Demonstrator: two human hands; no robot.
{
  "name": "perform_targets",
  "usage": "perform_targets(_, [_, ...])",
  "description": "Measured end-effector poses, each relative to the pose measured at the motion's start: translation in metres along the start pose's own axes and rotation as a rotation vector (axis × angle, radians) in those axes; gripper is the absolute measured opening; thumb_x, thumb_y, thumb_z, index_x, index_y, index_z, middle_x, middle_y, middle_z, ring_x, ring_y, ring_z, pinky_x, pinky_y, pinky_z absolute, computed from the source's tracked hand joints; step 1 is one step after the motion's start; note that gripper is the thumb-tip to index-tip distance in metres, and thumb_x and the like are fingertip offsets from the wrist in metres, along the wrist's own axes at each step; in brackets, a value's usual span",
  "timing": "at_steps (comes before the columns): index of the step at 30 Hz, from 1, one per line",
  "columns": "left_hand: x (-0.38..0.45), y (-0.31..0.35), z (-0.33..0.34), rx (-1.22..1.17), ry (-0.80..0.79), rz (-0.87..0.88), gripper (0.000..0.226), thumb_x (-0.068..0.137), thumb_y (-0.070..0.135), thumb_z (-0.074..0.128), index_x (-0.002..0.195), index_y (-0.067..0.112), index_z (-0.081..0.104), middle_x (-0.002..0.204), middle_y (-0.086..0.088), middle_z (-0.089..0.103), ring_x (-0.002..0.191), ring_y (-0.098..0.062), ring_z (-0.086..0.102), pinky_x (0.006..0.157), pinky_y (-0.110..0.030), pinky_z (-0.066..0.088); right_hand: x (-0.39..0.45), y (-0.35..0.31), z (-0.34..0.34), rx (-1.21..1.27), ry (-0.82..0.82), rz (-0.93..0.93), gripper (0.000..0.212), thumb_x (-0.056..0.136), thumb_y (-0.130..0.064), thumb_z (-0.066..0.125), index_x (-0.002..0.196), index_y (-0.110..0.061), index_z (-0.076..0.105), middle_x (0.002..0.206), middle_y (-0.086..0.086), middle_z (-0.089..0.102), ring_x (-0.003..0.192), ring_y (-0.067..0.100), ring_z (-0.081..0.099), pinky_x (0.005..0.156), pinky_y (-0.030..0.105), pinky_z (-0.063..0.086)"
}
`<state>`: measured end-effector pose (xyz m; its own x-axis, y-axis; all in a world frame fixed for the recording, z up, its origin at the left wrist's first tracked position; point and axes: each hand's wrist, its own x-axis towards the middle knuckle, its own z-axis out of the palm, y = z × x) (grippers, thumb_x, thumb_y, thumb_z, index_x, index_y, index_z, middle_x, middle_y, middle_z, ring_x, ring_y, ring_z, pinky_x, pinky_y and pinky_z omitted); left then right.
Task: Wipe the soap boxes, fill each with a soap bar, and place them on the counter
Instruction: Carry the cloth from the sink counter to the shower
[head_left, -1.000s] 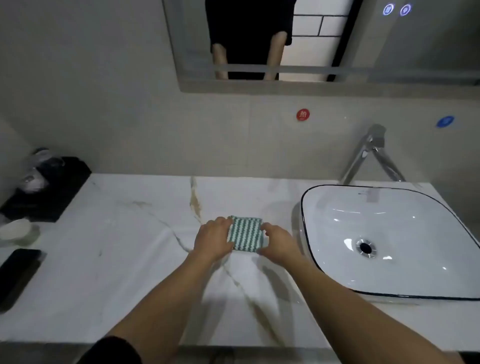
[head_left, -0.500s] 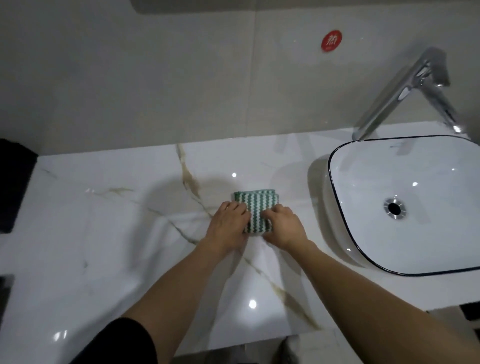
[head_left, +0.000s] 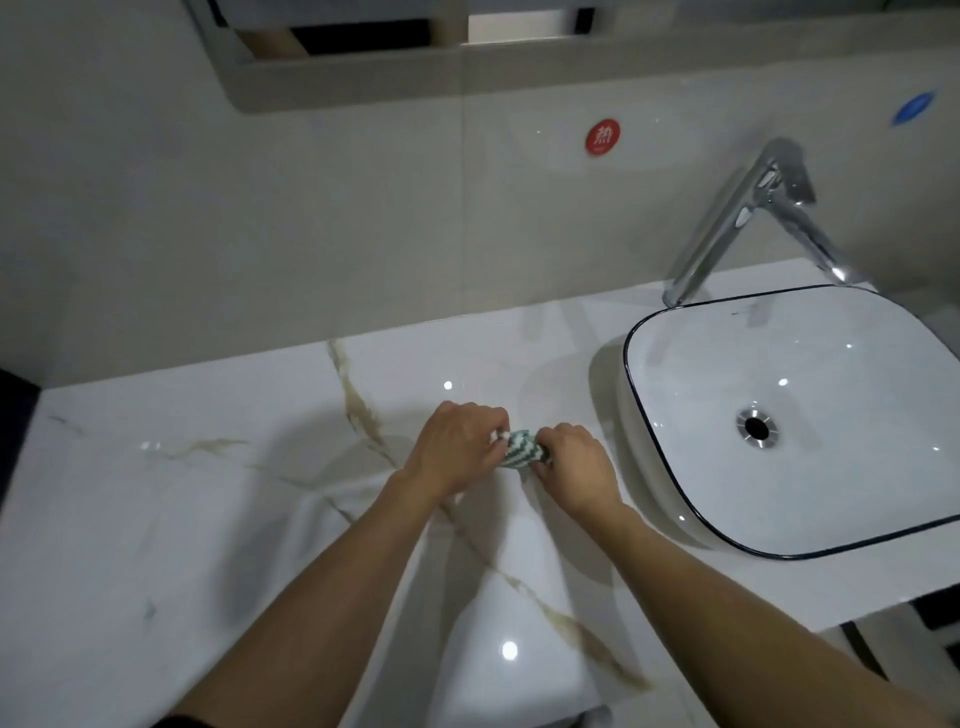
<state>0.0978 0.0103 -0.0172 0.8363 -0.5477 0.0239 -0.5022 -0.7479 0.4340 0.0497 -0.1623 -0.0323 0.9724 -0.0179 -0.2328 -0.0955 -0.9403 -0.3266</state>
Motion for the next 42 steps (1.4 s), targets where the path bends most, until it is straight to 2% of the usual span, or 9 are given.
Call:
perform_targets(3, [0.006, 0.014, -0.017, -0.097, 0.054, -0.004, 0.011, 0.089, 0.025, 0.061, 0.095, 0.016, 0.066, 0.081, 0.002, 0.067, 0.072, -0.019, 0.056, 0.066, -0.031, 0.042, -0.006, 0.007, -0.035, 0.1, 0.024, 0.005, 0.011, 0.091, -0.018, 0.061, 0.093, -0.008, 0.066, 0.091, 0.01, 0.066, 0.086, 0.03, 0.06, 0.065, 0.035, 0.038])
perform_targets(7, [0.019, 0.049, -0.038, -0.193, 0.006, 0.066, 0.009, 0.09, 0.029, 0.063, 0.095, 0.022, 0.066, 0.077, 0.008, 0.064, 0.071, -0.013, 0.054, 0.068, -0.034, 0.046, -0.032, 0.026, -0.09, 0.191, 0.066, 0.003, 0.005, 0.091, -0.015, 0.064, 0.094, -0.013, 0.067, 0.085, 0.007, 0.069, 0.081, 0.026, 0.061, 0.071, 0.038, 0.048])
perform_targets(11, [0.029, 0.106, -0.051, -0.254, -0.024, 0.151, 0.02, 0.082, 0.038, 0.075, 0.097, 0.033, 0.064, 0.072, 0.018, 0.056, 0.069, -0.001, 0.051, 0.065, -0.029, 0.045, -0.071, 0.057, -0.138, 0.213, 0.136, 0.015, 0.006, 0.091, -0.011, 0.062, 0.094, -0.013, 0.066, 0.084, 0.003, 0.069, 0.079, 0.022, 0.059, 0.07, 0.035, 0.044])
perform_targets(17, [0.045, 0.224, -0.048, -0.213, 0.007, 0.361, 0.018, 0.087, 0.031, 0.072, 0.102, 0.023, 0.071, 0.088, 0.006, 0.066, 0.082, -0.015, 0.058, 0.078, -0.039, 0.048, -0.157, 0.128, -0.197, 0.249, 0.268, 0.103, 0.007, 0.094, -0.015, 0.062, 0.093, -0.016, 0.069, 0.082, 0.0, 0.068, 0.079, 0.018, 0.059, 0.07, 0.032, 0.043])
perform_targets(25, [0.041, 0.404, 0.007, -0.177, -0.09, 0.532, 0.01, 0.091, 0.032, 0.066, 0.098, 0.026, 0.071, 0.077, 0.014, 0.062, 0.079, -0.013, 0.056, 0.075, -0.039, 0.049, -0.305, 0.256, -0.225, 0.329, 0.409, 0.274, 0.004, 0.087, -0.022, 0.074, 0.091, -0.023, 0.072, 0.083, -0.007, 0.07, 0.078, 0.009, 0.062, 0.074, 0.035, 0.052])
perform_targets(30, [0.035, 0.501, 0.058, -0.168, -0.189, 0.633, 0.01, 0.092, 0.033, 0.066, 0.098, 0.027, 0.071, 0.082, 0.013, 0.066, 0.08, -0.009, 0.058, 0.073, -0.035, 0.048, -0.387, 0.33, -0.224, 0.317, 0.474, 0.399, 0.016, 0.081, -0.02, 0.079, 0.083, -0.032, 0.068, 0.082, -0.014, 0.065, 0.078, -0.001, 0.059, 0.065, 0.023, 0.045])
perform_targets(36, [0.046, 0.593, 0.099, -0.182, -0.285, 0.719, 0.011, 0.091, 0.033, 0.066, 0.098, 0.027, 0.072, 0.088, 0.008, 0.07, 0.082, -0.011, 0.059, 0.073, -0.036, 0.049, -0.451, 0.402, -0.231, 0.331, 0.571, 0.485, 0.015, 0.089, -0.021, 0.073, 0.085, -0.035, 0.07, 0.078, -0.021, 0.064, 0.078, -0.009, 0.059, 0.063, 0.011, 0.04])
perform_targets(39, [0.065, 0.627, 0.119, -0.199, -0.304, 0.763, 0.009, 0.09, 0.031, 0.068, 0.096, 0.026, 0.073, 0.084, 0.011, 0.067, 0.078, -0.007, 0.057, 0.069, -0.03, 0.045, -0.46, 0.434, -0.238, 0.319, 0.621, 0.512, 0.01, 0.091, -0.018, 0.071, 0.094, -0.026, 0.077, 0.077, -0.024, 0.063, 0.077, -0.018, 0.056, 0.066, 0.004, 0.039])
perform_targets(42, [0.092, 0.657, 0.139, -0.223, -0.325, 0.809, 0.009, 0.09, 0.031, 0.069, 0.096, 0.026, 0.072, 0.085, 0.011, 0.068, 0.078, -0.005, 0.058, 0.07, -0.028, 0.045, -0.46, 0.47, -0.248, 0.279, 0.625, 0.549, 0.012, 0.093, -0.018, 0.07, 0.1, -0.022, 0.078, 0.088, -0.015, 0.072, 0.068, -0.014, 0.055, 0.065, 0.005, 0.039])
